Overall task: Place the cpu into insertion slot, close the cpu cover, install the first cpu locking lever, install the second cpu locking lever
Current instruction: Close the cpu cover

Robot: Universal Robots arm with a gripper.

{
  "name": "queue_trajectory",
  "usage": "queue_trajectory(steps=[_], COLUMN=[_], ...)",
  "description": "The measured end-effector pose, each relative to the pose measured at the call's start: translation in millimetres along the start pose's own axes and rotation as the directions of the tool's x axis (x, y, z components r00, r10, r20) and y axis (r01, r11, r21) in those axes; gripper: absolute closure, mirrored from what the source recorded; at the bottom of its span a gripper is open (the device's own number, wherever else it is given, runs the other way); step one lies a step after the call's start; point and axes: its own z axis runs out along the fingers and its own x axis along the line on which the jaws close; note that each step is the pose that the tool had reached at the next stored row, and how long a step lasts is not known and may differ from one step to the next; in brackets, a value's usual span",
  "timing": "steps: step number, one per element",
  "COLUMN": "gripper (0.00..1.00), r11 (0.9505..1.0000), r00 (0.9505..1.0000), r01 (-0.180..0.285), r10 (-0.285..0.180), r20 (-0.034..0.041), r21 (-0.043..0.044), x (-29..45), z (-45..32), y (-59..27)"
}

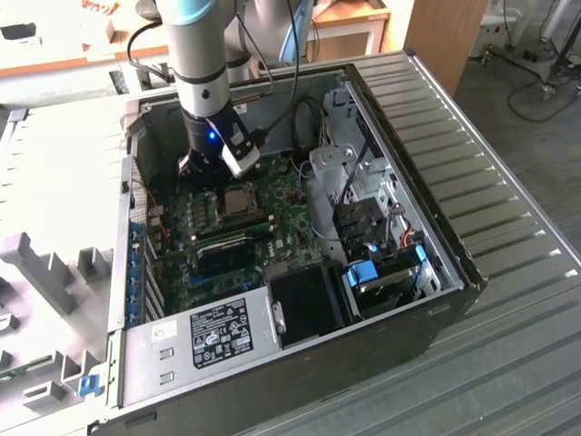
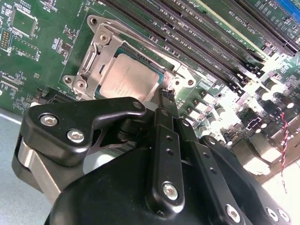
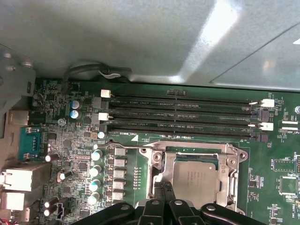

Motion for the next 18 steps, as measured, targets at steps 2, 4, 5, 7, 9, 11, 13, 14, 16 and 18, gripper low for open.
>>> queue_trajectory(steps=[2, 4, 5, 7, 9, 11, 13, 14, 16, 18], gripper=[0.89, 0.89, 0.89, 0.89, 0.89, 0.89, 0.89, 0.89, 0.89, 0.89], r11=[1.0000, 1.0000, 1.0000, 1.0000, 1.0000, 1.0000, 1.0000, 1.0000, 1.0000, 1.0000], r00=[1.0000, 1.0000, 1.0000, 1.0000, 1.0000, 1.0000, 1.0000, 1.0000, 1.0000, 1.0000], r01=[0.000, 0.000, 0.000, 0.000, 0.000, 0.000, 0.000, 0.000, 0.000, 0.000], r10=[0.000, 0.000, 0.000, 0.000, 0.000, 0.000, 0.000, 0.000, 0.000, 0.000], r20=[0.0000, 0.0000, -0.0001, 0.0000, 0.0001, 0.0000, 0.0000, 0.0000, 0.0000, 0.0000], r21=[0.0000, 0.0000, 0.0000, -0.0002, -0.0005, -0.0004, -0.0004, -0.0004, -0.0004, -0.0003], x=[0.4, 0.7, 0.7, 0.8, 0.8, 0.9, 0.9, 0.9, 0.9, 0.9], z=[0.0, 0.1, 0.1, 0.1, 0.8, 2.1, 3.7, 4.6, 6.4, 7.8], y=[0.7, 1.3, 1.6, 1.8, 1.9, 1.9, 1.8, 1.8, 1.7, 1.6])
